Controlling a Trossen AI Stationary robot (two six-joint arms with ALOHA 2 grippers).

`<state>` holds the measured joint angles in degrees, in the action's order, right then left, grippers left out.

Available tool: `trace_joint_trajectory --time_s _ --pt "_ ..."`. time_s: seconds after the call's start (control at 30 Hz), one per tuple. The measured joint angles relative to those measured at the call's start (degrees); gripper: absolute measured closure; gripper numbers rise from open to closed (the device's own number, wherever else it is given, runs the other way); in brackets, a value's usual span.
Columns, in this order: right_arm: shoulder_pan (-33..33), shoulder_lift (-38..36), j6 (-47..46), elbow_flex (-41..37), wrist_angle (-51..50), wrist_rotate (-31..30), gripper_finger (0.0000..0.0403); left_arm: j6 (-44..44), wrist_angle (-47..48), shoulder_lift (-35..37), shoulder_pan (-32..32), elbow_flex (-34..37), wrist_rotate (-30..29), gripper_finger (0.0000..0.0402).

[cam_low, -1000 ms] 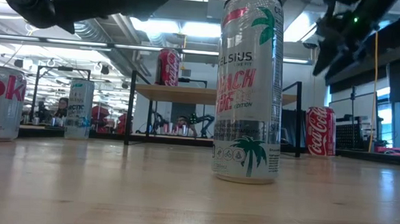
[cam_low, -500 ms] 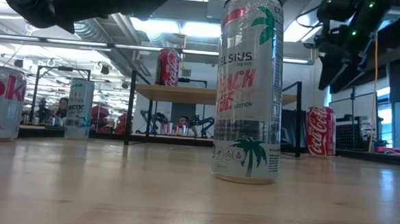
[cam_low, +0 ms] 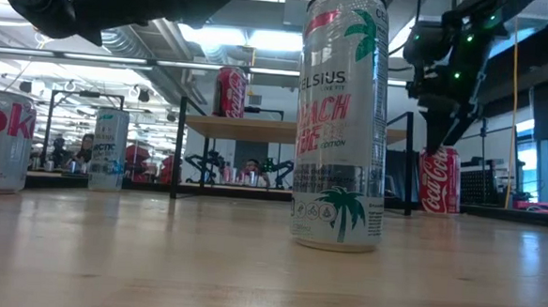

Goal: Place canned beverage on shelf
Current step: Put the red-white soda can aligned with the other red-white soda can on the shelf

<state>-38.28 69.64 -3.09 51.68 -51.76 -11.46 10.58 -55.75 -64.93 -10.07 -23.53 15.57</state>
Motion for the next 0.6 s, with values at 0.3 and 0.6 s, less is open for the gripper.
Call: trace_joint_trajectory --time_s 0.3,0.6 --pt "0.0 2.6 1.0 0.0 0.0 0.6 0.0029 0.0 0.1 0.0 0.0 0.0 0.0 0.0075" --pt "0.1 4.6 1.4 0.0 -0.9 1.9 0.0068 -0.1 0.5 0.0 0.3 0.0 0.3 0.0075"
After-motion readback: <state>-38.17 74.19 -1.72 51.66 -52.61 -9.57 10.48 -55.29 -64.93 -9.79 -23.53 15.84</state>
